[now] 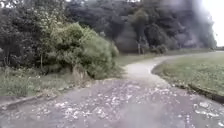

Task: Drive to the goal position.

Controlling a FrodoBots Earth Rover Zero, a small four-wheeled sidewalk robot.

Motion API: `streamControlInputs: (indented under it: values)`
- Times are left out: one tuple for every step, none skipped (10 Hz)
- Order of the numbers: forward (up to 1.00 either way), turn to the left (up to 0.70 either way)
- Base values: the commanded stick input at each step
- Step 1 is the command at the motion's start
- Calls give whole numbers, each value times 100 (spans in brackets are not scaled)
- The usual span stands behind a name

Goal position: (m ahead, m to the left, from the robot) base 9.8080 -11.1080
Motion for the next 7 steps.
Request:
streamControlInputs:
  values:
    - [50, -50]
    - [50, -50]
    - [50, -50]
    - [50, -48]
    - [50, -41]
    - [50, 0]
    - [50, -1]
